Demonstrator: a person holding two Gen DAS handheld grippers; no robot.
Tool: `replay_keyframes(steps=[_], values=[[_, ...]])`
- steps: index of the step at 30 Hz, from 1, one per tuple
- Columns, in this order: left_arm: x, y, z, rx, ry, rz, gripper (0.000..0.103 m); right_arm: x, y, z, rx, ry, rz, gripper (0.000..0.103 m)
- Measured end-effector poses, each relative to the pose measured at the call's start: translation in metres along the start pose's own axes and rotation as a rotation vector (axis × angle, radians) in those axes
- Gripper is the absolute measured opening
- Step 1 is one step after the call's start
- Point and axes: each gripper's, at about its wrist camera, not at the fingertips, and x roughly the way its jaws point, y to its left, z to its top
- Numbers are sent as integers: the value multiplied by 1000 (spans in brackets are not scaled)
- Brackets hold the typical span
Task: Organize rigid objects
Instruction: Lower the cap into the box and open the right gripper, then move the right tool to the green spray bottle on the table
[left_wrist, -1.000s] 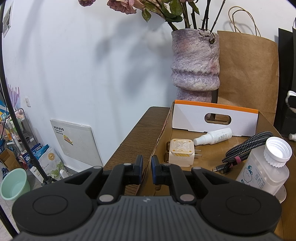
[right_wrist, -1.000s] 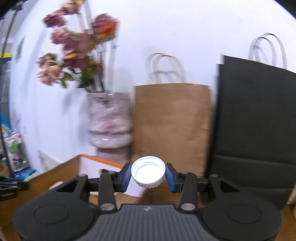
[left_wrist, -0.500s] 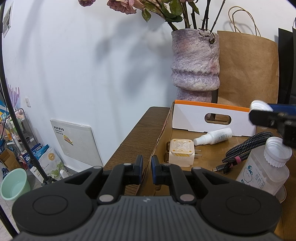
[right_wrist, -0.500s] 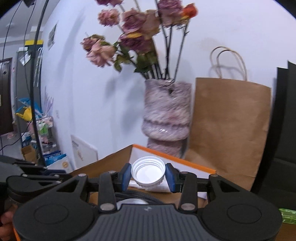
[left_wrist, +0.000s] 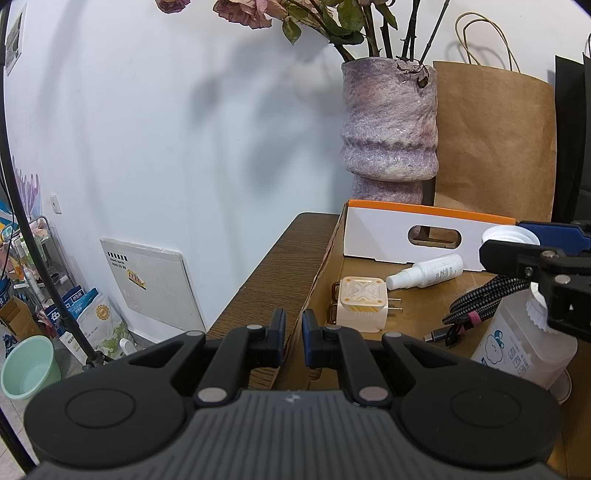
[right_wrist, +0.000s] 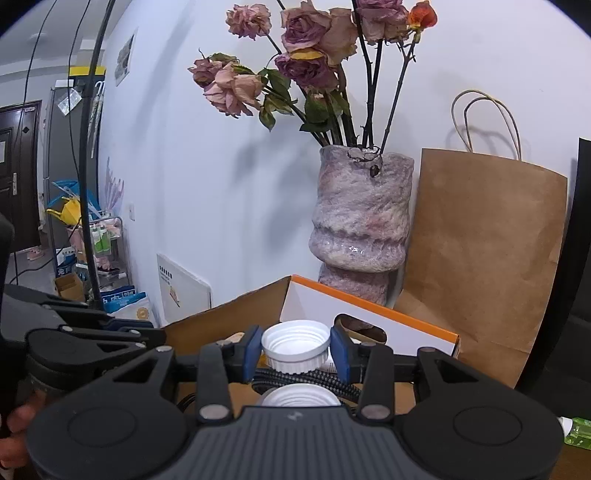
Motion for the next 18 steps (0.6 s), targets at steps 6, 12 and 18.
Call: replay_keyframes(steps=[6, 12, 18], values=[[0, 0, 0, 0, 0, 0, 11, -10, -2, 0, 22, -63, -17, 94], [0, 0, 0, 0, 0, 1, 11, -12, -1, -1, 13, -76, -27, 101], [0, 0, 0, 0, 0, 0, 11, -12, -1, -1, 12, -75, -32, 102]])
